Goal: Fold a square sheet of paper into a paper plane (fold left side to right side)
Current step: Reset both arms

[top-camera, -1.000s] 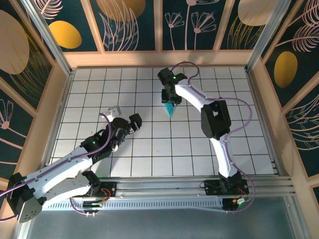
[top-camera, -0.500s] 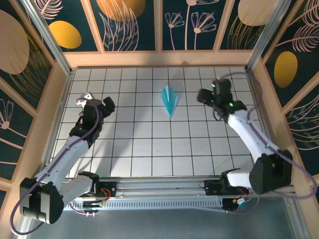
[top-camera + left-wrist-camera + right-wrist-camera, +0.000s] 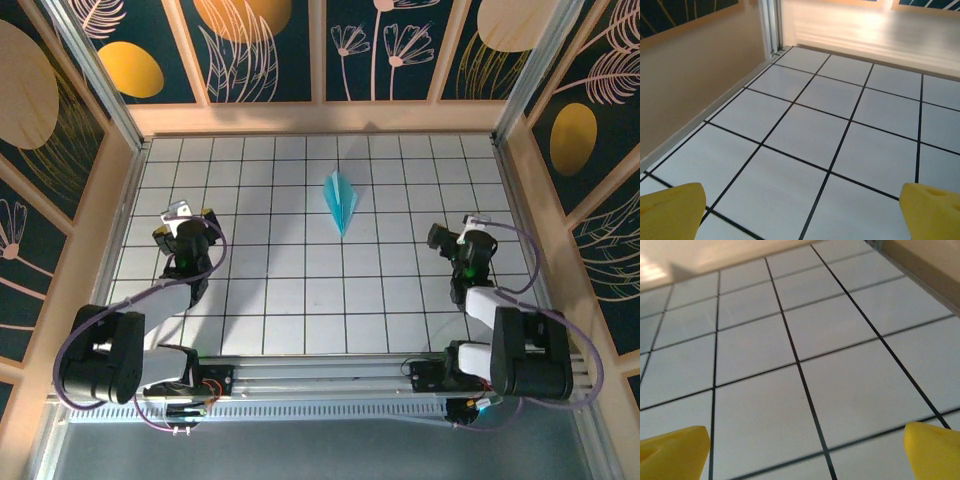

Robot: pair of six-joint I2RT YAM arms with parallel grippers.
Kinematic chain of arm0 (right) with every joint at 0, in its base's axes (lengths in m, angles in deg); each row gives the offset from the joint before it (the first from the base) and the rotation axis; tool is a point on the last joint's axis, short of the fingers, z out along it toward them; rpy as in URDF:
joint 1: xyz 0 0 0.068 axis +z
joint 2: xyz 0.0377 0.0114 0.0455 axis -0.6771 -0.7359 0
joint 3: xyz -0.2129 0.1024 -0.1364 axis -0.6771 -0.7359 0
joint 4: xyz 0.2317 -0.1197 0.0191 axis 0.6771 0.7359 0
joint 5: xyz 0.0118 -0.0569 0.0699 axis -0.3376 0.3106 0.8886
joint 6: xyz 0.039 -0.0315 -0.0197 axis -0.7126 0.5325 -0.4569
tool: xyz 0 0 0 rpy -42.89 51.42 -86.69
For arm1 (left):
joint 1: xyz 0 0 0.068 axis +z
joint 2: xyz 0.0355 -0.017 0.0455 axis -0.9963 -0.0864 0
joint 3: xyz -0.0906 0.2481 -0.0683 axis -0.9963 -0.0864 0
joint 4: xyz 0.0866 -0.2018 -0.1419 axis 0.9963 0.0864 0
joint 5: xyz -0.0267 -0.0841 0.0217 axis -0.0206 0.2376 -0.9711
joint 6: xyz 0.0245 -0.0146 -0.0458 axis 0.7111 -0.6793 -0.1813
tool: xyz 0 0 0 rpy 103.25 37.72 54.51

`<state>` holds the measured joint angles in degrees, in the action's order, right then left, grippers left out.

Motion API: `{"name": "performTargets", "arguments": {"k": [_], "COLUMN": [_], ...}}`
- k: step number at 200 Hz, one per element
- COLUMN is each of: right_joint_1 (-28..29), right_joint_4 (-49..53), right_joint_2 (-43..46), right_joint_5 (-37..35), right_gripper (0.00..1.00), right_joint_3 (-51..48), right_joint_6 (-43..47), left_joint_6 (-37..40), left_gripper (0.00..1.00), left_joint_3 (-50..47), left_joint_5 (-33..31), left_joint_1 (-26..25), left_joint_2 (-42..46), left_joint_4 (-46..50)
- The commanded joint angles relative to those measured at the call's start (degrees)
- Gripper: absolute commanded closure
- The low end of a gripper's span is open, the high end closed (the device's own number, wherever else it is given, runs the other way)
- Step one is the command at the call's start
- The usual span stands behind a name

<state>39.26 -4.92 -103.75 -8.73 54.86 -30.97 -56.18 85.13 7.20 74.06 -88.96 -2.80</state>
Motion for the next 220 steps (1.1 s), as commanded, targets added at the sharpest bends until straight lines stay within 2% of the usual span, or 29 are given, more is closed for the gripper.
{"name": "performTargets", "arguments": {"k": [1,20,39,55,67,87,107,118,127,152,220], "right_joint_1": [-0.25,-0.16,-0.23,-0.46,-0.47,-0.49,-0.42,0.67,1.88,2.32,3.16], "right_joint_4": [-26.26,-33.05,-44.23,-43.51,-43.05,-41.87,-40.78,-38.45,-37.60,-38.02,-37.21], "right_joint_2": [-6.11,-12.06,-18.35,-17.38,-17.35,-17.37,-17.26,-17.27,-17.13,-17.27,-17.36], "right_joint_5": [3.09,5.77,7.26,7.92,8.32,8.47,3.58,0.38,-1.90,-2.64,-0.76], "right_gripper": [0.01,0.01,0.01,0.01,0.01,0.01,0.01,0.01,0.01,0.01,0.01], "right_joint_3": [-2.82,-3.25,-5.56,-6.17,-5.91,-5.27,-4.83,-3.68,-3.34,-3.38,-2.80], "right_joint_6": [2.30,2.62,2.84,2.95,3.10,3.25,1.33,1.97,2.49,2.94,4.50], "left_joint_6": [7.14,10.74,11.64,11.04,10.45,10.11,10.22,9.23,8.97,8.86,8.95], "left_gripper": [0.01,0.01,0.01,0.01,0.01,0.01,0.01,0.01,0.01,0.01,0.01], "left_joint_3": [-1.61,-4.61,-8.30,-9.33,-8.19,-8.80,-10.94,-9.21,-9.40,-9.17,-9.39], "left_joint_5": [0.32,2.69,6.63,9.25,11.94,14.84,15.90,17.20,17.46,17.68,17.51], "left_joint_1": [0.70,1.58,3.27,4.51,5.42,6.52,7.03,7.72,8.17,8.26,8.26], "left_joint_2": [-2.03,-4.60,-7.98,-10.91,-9.92,-10.38,-14.74,-12.60,-13.59,-13.11,-13.06], "left_joint_4": [-13.89,-22.25,-32.67,-37.65,-33.28,-34.40,-43.87,-36.19,-38.49,-37.03,-37.62]}}
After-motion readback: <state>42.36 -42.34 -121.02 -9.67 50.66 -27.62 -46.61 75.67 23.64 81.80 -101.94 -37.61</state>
